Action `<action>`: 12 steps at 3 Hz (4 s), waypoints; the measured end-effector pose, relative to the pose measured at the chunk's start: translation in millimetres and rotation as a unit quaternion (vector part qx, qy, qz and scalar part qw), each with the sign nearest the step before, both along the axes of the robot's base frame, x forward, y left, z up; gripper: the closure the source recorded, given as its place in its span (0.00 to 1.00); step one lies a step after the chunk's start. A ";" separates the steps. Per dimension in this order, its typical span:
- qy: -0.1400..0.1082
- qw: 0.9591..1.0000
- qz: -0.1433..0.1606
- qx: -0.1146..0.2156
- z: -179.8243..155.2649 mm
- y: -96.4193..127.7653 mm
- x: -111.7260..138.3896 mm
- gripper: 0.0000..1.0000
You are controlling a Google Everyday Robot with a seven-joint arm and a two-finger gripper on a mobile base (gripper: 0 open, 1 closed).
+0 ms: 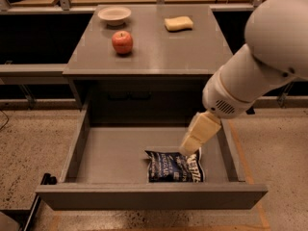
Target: Pick blue chip bag from top drawer and place on counter
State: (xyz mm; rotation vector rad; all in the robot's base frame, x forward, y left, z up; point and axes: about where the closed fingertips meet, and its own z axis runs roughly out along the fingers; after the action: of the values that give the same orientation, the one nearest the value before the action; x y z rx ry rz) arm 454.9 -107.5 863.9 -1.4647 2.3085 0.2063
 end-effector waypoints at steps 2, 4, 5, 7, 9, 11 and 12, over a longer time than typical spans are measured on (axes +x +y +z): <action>-0.002 1.000 0.007 0.005 -2.0 4.3 0.5 0.00; 0.008 0.998 -0.023 0.063 -36.5 37.4 14.7 0.00; 0.015 0.996 -0.043 0.077 -61.2 52.9 24.9 0.00; 0.047 0.992 -0.088 0.071 -118.5 74.4 36.3 0.00; 0.094 0.985 -0.134 0.045 -187.5 72.9 24.3 0.00; 0.151 0.973 -0.166 0.044 -241.2 58.6 2.8 0.00; 0.152 0.973 -0.167 0.044 -241.2 58.2 2.2 0.16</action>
Offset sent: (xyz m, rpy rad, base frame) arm -0.0003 0.0022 -0.0009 0.0176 -0.0089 0.0388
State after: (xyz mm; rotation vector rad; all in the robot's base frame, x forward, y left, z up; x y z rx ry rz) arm 457.0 -49.3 622.7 -1.0374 2.7070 0.4574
